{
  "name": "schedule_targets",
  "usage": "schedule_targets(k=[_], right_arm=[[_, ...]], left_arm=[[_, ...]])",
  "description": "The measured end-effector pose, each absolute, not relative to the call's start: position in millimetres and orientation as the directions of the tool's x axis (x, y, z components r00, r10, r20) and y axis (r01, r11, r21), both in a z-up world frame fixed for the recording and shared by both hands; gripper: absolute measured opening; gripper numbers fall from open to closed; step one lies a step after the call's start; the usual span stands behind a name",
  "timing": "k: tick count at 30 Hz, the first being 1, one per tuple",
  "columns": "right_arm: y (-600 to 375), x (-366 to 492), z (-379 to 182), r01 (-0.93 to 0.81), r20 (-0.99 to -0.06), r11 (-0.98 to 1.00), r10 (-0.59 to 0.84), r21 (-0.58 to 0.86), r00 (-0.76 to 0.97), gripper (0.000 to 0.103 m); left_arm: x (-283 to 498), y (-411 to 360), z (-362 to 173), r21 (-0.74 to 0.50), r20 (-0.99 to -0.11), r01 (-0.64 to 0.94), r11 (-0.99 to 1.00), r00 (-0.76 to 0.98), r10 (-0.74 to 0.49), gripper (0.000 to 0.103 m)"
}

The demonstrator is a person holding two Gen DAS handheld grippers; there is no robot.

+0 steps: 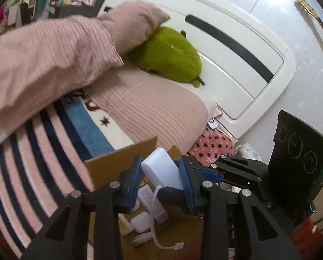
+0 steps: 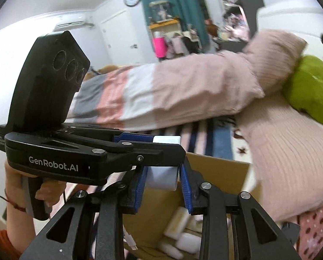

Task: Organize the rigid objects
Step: 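Carry the charger with the right tool into the box and release, then grasp the white earphones with the right tool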

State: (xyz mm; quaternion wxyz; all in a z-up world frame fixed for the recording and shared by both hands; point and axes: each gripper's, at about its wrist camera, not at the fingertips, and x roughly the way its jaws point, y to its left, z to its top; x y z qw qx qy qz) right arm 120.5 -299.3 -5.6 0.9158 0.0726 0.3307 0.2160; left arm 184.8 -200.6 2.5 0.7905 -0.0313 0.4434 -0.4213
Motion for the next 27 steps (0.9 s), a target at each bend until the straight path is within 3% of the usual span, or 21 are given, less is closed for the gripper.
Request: schedule_targets(k=[7, 11, 13, 20, 27], right_arm=[[-316.8, 127.7, -38.7, -0.320, -0.675, 0.912, 0.405, 0.255, 0.617, 0.026], [-309.4, 128.7, -53.7, -0.327, -0.748, 0.920, 0.372, 0.218, 0.550, 0.027], [-307.3, 128.7, -55.6, -0.320, -0.761, 0.925, 0.357, 0.206, 0.541, 0.027], [-282.3, 115.5, -37.3, -0.376, -0.735, 0.909, 0.379, 0.180, 0.563, 0.033], [-183.6, 89.4, -17.0, -0.604, -0.686, 0.785, 0.514, 0.134, 0.515, 0.033]], left_arm=[[188.0, -215.5, -36.1, -0.414, -0.746, 0.614, 0.672, 0.194, -0.637, 0.032], [181.4, -204.6, -42.5, -0.376, -0.782, 0.599, 0.707, 0.205, -0.589, 0.053], [176.8, -193.0, -36.3, -0.359, -0.782, 0.592, 0.722, 0.232, -0.579, 0.057], [154.9, -128.4, 1.3, -0.300, -0.742, 0.549, 0.780, 0.381, -0.553, 0.068], [130.4, -28.3, 8.7, -0.237, -0.715, 0.399, 0.886, 0.546, -0.437, 0.071]])
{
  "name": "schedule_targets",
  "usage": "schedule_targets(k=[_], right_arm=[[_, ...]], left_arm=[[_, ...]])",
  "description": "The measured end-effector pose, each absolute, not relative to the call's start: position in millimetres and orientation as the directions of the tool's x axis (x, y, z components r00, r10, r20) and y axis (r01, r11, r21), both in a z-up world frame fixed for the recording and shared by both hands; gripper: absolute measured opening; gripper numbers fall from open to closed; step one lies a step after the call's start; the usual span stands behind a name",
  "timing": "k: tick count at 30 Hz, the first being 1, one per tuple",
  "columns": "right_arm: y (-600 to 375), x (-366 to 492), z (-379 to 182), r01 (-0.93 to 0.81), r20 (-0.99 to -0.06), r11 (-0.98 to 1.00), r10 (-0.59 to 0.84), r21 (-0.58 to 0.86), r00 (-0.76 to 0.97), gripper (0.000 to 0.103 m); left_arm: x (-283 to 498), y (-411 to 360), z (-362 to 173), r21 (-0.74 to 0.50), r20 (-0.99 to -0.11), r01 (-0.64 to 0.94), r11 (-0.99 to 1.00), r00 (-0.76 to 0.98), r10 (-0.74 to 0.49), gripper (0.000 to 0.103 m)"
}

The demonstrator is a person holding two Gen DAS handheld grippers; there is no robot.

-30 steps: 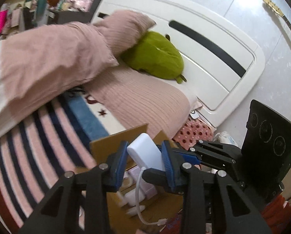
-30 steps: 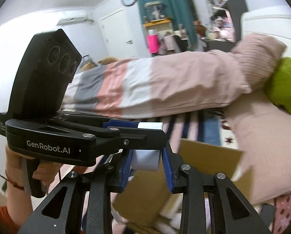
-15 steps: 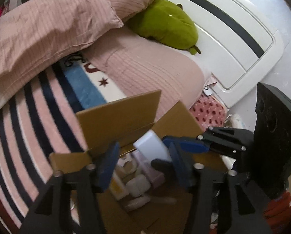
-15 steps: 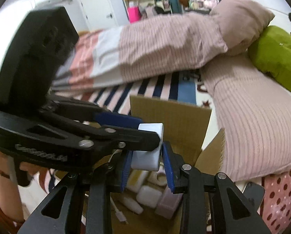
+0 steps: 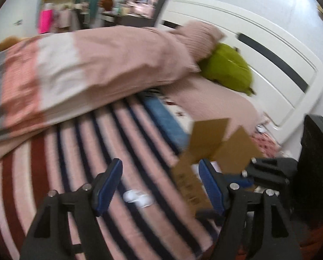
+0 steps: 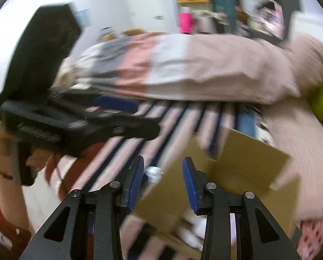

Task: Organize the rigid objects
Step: 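Grasp the white earphones with the right tool, then carry the earphones with the right tool into the box and release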

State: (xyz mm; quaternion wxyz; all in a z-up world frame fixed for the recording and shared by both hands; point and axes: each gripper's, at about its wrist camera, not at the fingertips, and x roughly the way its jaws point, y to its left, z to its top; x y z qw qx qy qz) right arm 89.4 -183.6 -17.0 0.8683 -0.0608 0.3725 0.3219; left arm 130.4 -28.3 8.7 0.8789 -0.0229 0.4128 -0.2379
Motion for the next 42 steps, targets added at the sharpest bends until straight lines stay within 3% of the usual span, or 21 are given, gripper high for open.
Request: schedule_targets(k=[2, 9, 13, 19, 21, 22, 23, 26, 31, 33, 38, 42], right_arm=[[-141.6, 83.9, -25.7, -0.673, -0.712, 0.730, 0.536, 0.119, 0.455, 0.033], [-66.6, 96.6, -98.2, -0.705, -0.813, 0.697, 0.480, 0.126, 0.329, 0.046], [-68.0, 119.6, -151.1, -0.631, -0.863, 0.775, 0.338, 0.028, 0.376, 0.057], [-93.5, 153.3, -196.3, -0.493, -0.885, 0.863, 0.142, -0.109, 0.444, 0.058], [-98.0, 156.7, -203.9, -0.492, -0.896, 0.867, 0.148, -0.087, 0.419, 0.055], [-99.9, 156.7, -204.6, -0.492, -0.899, 0.869, 0.167, -0.061, 0.406, 0.035], [-100.9, 155.8, -204.4, -0.496, -0.898, 0.867, 0.176, -0.053, 0.403, 0.027], [-96.9, 147.0, -195.7, -0.525, -0.875, 0.848, 0.194, -0.078, 0.444, 0.027], [-86.9, 112.5, -152.7, -0.614, -0.827, 0.789, 0.344, -0.001, 0.444, 0.026], [-84.6, 102.8, -131.9, -0.639, -0.801, 0.769, 0.389, 0.009, 0.456, 0.026], [-100.5, 85.6, -76.6, -0.654, -0.717, 0.756, 0.465, 0.017, 0.520, 0.026], [-126.8, 85.4, -51.7, -0.631, -0.668, 0.775, 0.486, 0.031, 0.564, 0.026]], left_arm=[[126.0, 3.4, -2.3, -0.247, -0.709, 0.353, 0.902, 0.569, -0.417, 0.078], [109.5, 67.1, -65.1, -0.267, -0.722, 0.261, 0.928, 0.584, -0.372, 0.079], [106.9, 76.6, -101.4, -0.298, -0.739, 0.244, 0.923, 0.553, -0.385, 0.079], [104.7, 81.4, -129.8, -0.343, -0.746, 0.227, 0.911, 0.524, -0.411, 0.079], [104.3, 80.6, -132.2, -0.347, -0.747, 0.226, 0.910, 0.519, -0.414, 0.079], [104.5, 80.0, -133.1, -0.348, -0.749, 0.227, 0.910, 0.517, -0.415, 0.079], [104.7, 78.5, -133.2, -0.349, -0.749, 0.229, 0.909, 0.514, -0.417, 0.079], [104.9, 71.7, -128.3, -0.364, -0.740, 0.253, 0.896, 0.506, -0.443, 0.079], [107.3, 58.8, -110.0, -0.441, -0.683, 0.312, 0.842, 0.493, -0.540, 0.079], [106.7, 50.0, -95.8, -0.461, -0.650, 0.345, 0.818, 0.497, -0.575, 0.076], [108.4, 21.1, -62.5, -0.484, -0.595, 0.418, 0.768, 0.487, -0.640, 0.044], [113.2, -10.5, -39.1, -0.477, -0.568, 0.475, 0.739, 0.475, -0.672, 0.032]])
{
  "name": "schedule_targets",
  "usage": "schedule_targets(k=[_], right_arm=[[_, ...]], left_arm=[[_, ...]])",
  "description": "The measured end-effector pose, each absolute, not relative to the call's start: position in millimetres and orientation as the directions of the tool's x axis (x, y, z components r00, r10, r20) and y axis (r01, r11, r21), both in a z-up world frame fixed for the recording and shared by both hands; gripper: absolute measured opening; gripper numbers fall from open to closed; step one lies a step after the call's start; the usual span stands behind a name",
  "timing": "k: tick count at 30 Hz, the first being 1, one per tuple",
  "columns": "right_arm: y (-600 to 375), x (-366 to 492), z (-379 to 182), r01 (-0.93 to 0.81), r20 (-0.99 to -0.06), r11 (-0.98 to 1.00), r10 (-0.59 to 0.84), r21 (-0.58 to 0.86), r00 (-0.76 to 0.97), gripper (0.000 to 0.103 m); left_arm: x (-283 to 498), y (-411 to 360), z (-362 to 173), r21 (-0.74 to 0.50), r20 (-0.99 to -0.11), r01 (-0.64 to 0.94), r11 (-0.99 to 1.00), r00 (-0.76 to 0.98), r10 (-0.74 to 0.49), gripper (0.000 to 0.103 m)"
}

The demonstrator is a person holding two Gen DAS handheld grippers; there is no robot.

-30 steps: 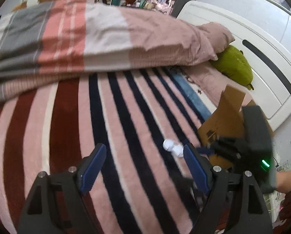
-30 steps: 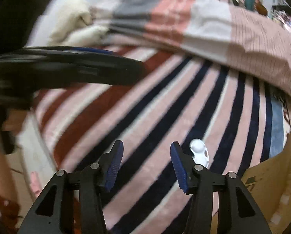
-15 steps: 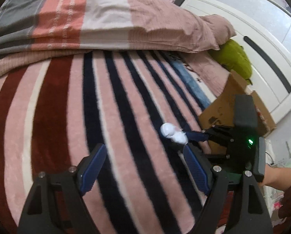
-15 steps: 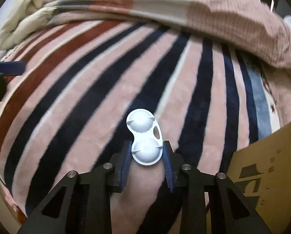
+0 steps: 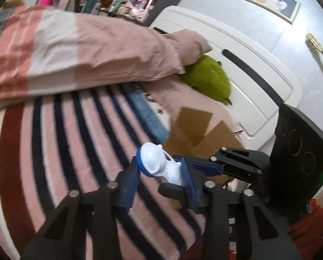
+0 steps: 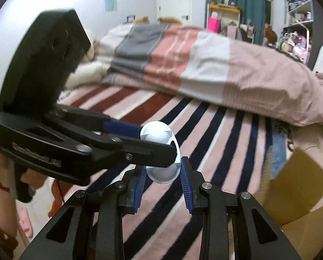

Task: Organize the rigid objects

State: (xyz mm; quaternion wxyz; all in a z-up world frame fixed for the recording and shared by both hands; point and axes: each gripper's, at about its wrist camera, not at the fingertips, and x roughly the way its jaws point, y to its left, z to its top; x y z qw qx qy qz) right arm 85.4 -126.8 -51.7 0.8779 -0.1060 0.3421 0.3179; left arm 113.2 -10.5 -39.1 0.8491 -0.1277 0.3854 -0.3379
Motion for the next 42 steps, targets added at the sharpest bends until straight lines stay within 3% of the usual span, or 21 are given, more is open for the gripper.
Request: schedule_targets(k=[8, 15, 16, 18, 19, 20, 22, 23, 31, 36, 42], right_arm=[[-204.3, 93.8, -28.8, -0.539, -0.624, 0.841, 0.449, 0.053, 0.640, 0.026], [-266.9, 103.1, -32.5, -0.445, -0.681, 0.893, 0.368, 0.068, 0.634, 0.027], [-272.8, 104.4, -34.9, -0.436, -0.692, 0.897, 0.360, 0.072, 0.626, 0.027], [-282.5, 106.4, -39.7, -0.419, -0.715, 0.904, 0.345, 0.080, 0.608, 0.027], [-286.0, 108.4, -43.0, -0.407, -0.725, 0.910, 0.332, 0.078, 0.603, 0.029], [-290.9, 107.5, -44.4, -0.403, -0.726, 0.913, 0.324, 0.071, 0.606, 0.040], [-297.5, 102.2, -46.0, -0.404, -0.714, 0.913, 0.322, 0.061, 0.621, 0.054], [-298.4, 100.1, -45.9, -0.410, -0.707, 0.910, 0.326, 0.057, 0.628, 0.056], [-292.8, 87.4, -36.2, -0.493, -0.640, 0.863, 0.442, 0.112, 0.629, 0.065], [-282.9, 81.1, -26.2, -0.545, -0.575, 0.827, 0.516, 0.140, 0.635, 0.071], [-269.7, 74.1, -21.1, -0.568, -0.539, 0.812, 0.540, 0.133, 0.646, 0.090]], left_arm=[[137.8, -100.5, -14.1, -0.435, -0.594, 0.571, 0.696, 0.400, -0.699, 0.031], [152.3, -170.0, -24.1, -0.419, -0.650, 0.612, 0.671, 0.314, -0.692, 0.031], [153.4, -176.4, -26.9, -0.409, -0.663, 0.612, 0.677, 0.310, -0.681, 0.035], [153.3, -182.7, -29.6, -0.373, -0.683, 0.600, 0.708, 0.339, -0.647, 0.057], [152.2, -180.8, -28.9, -0.357, -0.685, 0.587, 0.726, 0.364, -0.631, 0.071], [150.6, -177.7, -27.7, -0.347, -0.680, 0.577, 0.740, 0.388, -0.622, 0.079], [145.3, -167.6, -23.6, -0.319, -0.672, 0.549, 0.773, 0.443, -0.593, 0.086], [141.4, -159.5, -21.2, -0.293, -0.676, 0.524, 0.800, 0.478, -0.561, 0.088], [108.4, -83.8, -14.5, -0.186, -0.686, 0.287, 0.940, 0.647, -0.333, 0.089], [91.9, -39.3, -15.7, -0.184, -0.669, 0.171, 0.968, 0.699, -0.251, 0.089], [76.0, -10.1, -13.3, -0.170, -0.648, 0.101, 0.980, 0.738, -0.188, 0.089]])
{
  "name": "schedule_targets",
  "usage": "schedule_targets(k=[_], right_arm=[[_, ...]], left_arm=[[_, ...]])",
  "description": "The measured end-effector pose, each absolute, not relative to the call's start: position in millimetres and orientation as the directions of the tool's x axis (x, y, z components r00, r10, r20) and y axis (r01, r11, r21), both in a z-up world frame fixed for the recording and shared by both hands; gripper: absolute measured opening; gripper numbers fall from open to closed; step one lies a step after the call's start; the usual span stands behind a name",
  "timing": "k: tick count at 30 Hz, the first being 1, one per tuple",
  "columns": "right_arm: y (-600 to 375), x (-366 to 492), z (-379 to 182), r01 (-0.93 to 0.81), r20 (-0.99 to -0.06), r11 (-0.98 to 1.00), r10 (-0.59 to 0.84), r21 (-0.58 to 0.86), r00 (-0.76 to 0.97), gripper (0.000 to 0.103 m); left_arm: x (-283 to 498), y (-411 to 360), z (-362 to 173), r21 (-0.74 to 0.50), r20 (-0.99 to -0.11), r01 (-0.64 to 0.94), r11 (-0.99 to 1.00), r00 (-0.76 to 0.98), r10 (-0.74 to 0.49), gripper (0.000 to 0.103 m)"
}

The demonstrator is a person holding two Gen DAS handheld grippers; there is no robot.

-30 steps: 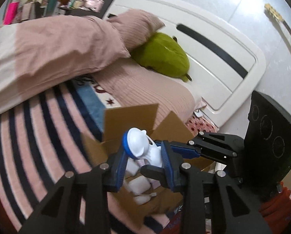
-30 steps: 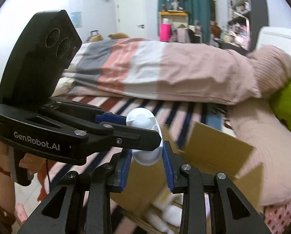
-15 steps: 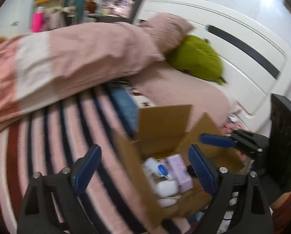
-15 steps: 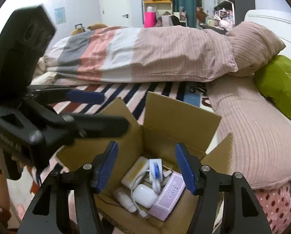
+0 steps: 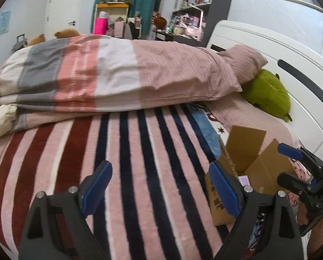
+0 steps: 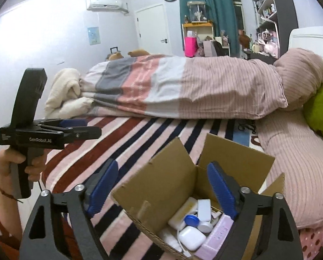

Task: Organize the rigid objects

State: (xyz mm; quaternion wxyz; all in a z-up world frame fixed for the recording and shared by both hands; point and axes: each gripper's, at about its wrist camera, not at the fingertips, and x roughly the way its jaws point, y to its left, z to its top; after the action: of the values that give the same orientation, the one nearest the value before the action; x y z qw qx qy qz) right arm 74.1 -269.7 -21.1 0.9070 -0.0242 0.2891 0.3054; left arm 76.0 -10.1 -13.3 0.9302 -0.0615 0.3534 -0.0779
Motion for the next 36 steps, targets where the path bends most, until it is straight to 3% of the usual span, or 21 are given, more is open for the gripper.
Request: schedule_targets(k=[2, 36], right_arm=[[-267.3, 72.9, -20.0, -0.566, -0.527, 0.813, 0.543, 0.136, 0.653, 0.095], [-279.4, 72.0, -18.9, -0.539, -0.527, 0.829, 0.528, 0.148, 0.666, 0.095]], left_arm=[[72.9, -6.5, -12.6, -0.161, -0.643, 0.094, 0.983, 0.745, -0.176, 0.089], [57.7, -11.1, -0.9, -0.118, -0.610, 0.069, 0.991, 0.782, -0.128, 0.092]])
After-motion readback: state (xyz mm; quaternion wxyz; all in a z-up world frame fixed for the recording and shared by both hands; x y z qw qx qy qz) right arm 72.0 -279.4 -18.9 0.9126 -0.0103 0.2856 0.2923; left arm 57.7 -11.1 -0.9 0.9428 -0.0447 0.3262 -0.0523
